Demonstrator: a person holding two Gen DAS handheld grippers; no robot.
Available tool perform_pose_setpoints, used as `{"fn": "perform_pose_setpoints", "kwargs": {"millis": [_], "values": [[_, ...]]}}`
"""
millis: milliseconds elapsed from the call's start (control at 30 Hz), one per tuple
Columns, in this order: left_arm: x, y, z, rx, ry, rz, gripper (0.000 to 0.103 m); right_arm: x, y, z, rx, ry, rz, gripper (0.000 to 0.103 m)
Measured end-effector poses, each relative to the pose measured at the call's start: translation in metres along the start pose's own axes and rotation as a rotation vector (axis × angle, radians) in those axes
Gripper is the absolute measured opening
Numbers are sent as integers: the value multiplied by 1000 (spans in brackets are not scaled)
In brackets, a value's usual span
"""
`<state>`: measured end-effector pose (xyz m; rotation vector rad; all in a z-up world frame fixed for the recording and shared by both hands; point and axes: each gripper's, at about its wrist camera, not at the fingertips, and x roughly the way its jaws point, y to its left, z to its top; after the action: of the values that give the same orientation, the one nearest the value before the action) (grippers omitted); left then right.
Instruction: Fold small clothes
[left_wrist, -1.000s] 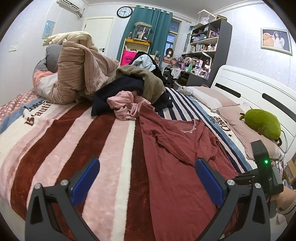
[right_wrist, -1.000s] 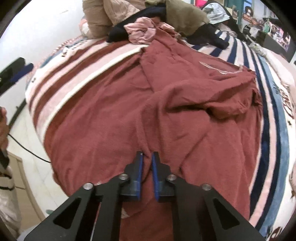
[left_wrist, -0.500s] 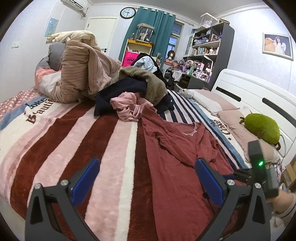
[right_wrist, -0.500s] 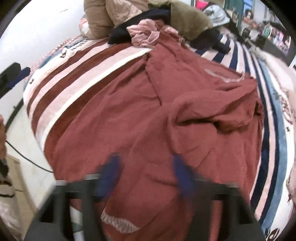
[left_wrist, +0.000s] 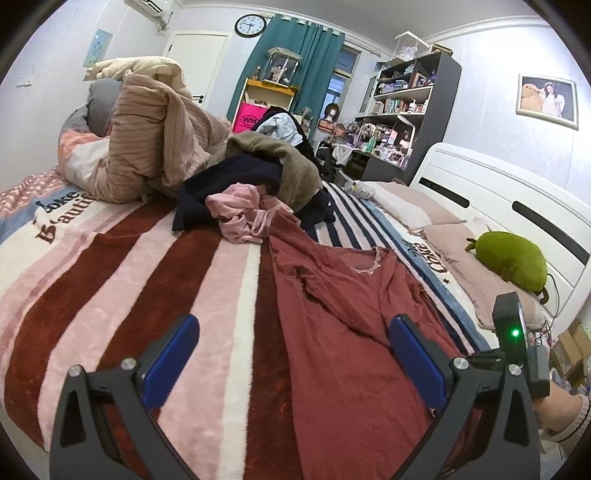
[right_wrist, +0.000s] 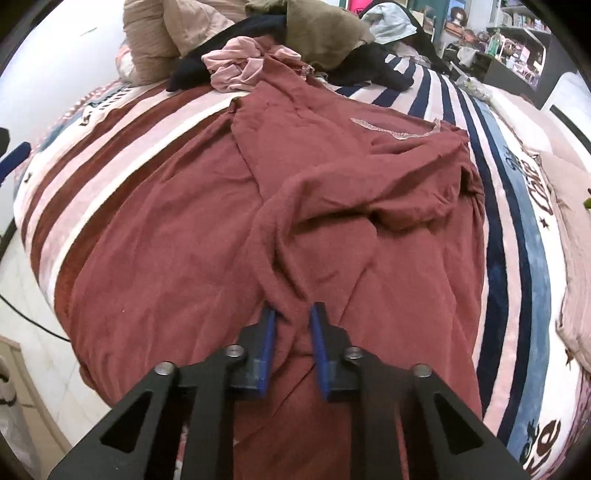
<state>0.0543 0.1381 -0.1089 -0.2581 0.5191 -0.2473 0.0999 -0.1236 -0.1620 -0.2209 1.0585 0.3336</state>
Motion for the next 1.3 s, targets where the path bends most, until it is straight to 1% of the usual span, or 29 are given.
{"fn": "perform_pose_setpoints", "kwargs": {"millis": [67, 133, 233, 333, 467, 600, 667, 733, 800, 900, 1000, 1133, 1200, 1267, 1300], "values": [[-1, -1, 0, 7, -1, -2, 102, 2, 1, 0, 14, 14, 51, 3], [-2, -1, 0, 12, -1, -2, 102, 1, -2, 3, 75, 9, 169, 2], [-3, 1, 0, 11, 0, 6, 102, 0, 0, 13, 122, -2, 276, 1], [-5, 5, -1, 3, 2, 14, 102, 0, 11, 25, 121, -23, 338, 1], [-8, 9, -1, 11, 5, 35, 102, 3, 29, 39, 98, -29, 363, 2], [-8, 12, -4, 10, 15, 45, 102, 15, 46, 45, 86, 32, 430, 6], [-9, 13, -4, 14, 18, 49, 102, 18, 56, 43, 79, 54, 472, 27], [-9, 13, -5, 16, 22, 55, 102, 18, 67, 39, 44, 66, 502, 29], [-10, 13, -5, 18, 23, 56, 102, 12, 71, 38, 29, 51, 491, 29], [-10, 12, -6, 29, 27, 57, 102, -2, 60, 37, 37, 14, 474, 29], [-10, 11, -9, 39, 34, 56, 102, -19, 39, 32, 36, -22, 411, 29], [-5, 11, -22, 50, 70, 46, 102, -43, -3, 11, 75, -87, 298, 37], [-3, 12, -30, 55, 79, 47, 102, -54, -24, -2, 106, -125, 256, 42], [1, 13, -39, 52, 97, 20, 102, -65, -46, -18, 140, -165, 221, 49], [2, 13, -44, 48, 107, 5, 102, -70, -59, -32, 168, -183, 204, 49]]}}
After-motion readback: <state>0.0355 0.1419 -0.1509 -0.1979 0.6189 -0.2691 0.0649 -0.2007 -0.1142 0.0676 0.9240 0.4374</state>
